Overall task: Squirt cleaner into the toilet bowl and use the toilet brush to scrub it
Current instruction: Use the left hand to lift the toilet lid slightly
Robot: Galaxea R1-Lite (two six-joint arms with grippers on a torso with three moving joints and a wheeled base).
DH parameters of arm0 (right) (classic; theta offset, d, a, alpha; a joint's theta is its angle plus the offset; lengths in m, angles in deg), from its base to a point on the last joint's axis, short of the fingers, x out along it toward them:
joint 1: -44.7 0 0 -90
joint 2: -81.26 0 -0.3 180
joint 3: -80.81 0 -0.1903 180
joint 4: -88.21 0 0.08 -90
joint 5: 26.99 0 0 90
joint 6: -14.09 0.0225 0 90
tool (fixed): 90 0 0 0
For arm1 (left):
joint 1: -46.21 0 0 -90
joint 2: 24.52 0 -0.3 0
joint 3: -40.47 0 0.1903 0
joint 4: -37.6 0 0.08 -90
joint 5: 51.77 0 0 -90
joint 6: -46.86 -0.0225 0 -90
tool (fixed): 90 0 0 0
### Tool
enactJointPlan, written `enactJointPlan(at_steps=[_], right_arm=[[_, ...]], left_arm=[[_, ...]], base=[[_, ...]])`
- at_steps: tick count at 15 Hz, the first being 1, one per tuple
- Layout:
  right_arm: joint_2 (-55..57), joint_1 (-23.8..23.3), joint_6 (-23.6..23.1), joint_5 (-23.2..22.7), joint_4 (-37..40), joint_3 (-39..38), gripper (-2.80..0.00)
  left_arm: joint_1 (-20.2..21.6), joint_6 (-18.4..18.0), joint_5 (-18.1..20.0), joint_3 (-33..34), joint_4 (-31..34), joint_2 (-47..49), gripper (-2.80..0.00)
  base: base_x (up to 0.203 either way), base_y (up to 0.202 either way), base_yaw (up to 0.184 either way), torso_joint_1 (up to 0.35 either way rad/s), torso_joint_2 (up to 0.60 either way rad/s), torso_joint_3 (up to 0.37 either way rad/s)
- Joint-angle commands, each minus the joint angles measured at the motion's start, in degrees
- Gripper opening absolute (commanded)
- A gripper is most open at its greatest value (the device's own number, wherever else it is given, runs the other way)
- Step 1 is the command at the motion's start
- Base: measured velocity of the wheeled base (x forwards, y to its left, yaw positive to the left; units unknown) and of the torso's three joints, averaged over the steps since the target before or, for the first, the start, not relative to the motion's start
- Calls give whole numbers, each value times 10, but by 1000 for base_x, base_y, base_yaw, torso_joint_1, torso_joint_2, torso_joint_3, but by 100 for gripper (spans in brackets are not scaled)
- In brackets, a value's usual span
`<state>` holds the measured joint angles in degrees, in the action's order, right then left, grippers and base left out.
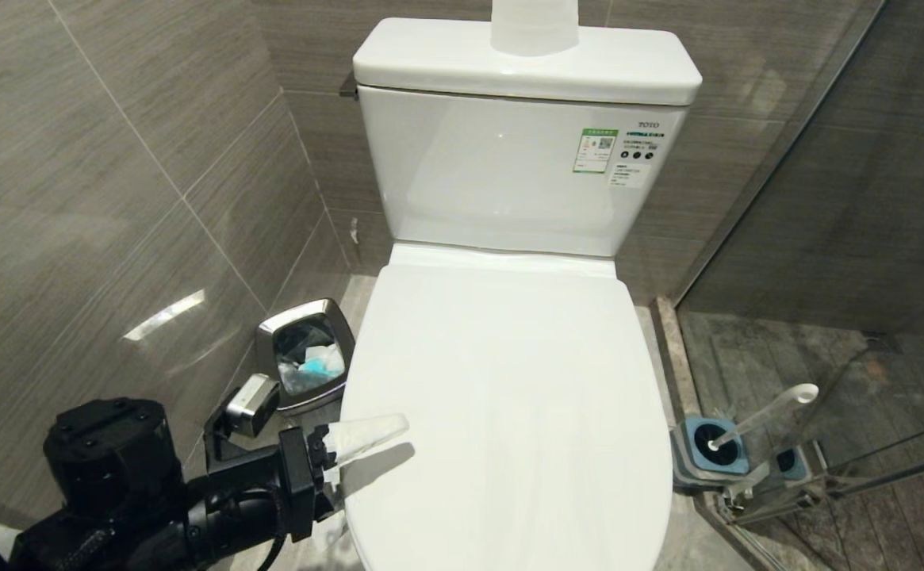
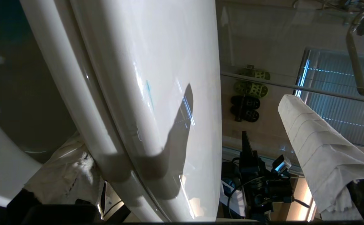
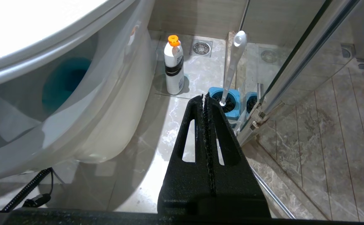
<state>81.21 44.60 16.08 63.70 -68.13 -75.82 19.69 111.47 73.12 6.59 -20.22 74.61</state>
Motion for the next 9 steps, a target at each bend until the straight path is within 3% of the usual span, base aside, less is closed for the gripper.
enactJointPlan(at_steps=[1,7,9], right_arm=[[0,0,0,0,0,-1,-280],[0,0,0,0,0,0,-280],[0,0,0,0,0,-1,-280]], left_arm=[[1,4,1,2,-4,-14,0],[0,4,-4,-3,-11,-26,0],[1,24,-14,-16,-15,-27,0]], base=[[0,0,0,0,0,0],[0,0,0,0,0,0],[0,0,0,0,0,0]])
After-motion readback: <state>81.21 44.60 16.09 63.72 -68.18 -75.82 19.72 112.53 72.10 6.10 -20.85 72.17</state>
